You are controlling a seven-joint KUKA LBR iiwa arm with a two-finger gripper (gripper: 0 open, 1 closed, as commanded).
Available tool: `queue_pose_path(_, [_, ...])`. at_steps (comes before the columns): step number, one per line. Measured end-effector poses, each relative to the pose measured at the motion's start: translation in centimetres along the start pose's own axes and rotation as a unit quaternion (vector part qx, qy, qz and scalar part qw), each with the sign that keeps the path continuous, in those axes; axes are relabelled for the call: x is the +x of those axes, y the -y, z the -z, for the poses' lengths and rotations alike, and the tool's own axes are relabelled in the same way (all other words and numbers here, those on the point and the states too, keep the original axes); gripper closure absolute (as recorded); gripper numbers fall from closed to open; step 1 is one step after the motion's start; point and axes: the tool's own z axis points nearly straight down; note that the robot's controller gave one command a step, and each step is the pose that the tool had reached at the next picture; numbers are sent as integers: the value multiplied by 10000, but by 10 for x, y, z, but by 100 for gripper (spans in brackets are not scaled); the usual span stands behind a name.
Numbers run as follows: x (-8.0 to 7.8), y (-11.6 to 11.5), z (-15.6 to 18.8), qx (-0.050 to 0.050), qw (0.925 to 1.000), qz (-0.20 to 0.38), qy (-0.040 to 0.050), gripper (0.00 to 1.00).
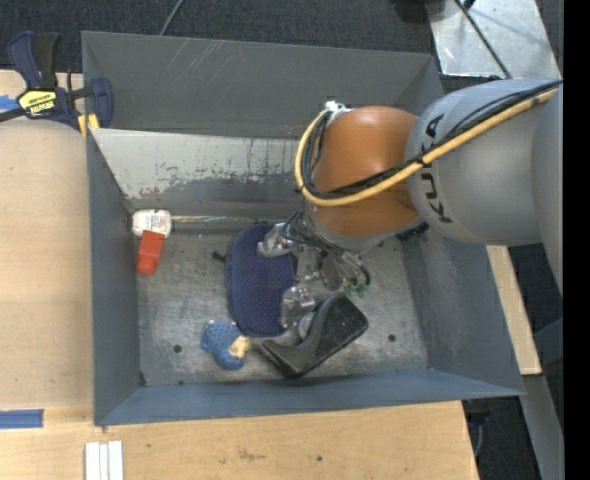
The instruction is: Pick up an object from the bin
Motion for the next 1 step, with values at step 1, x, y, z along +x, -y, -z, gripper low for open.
queue_pose_path(1, [9, 6, -44, -40, 9936, -1123, 94, 0])
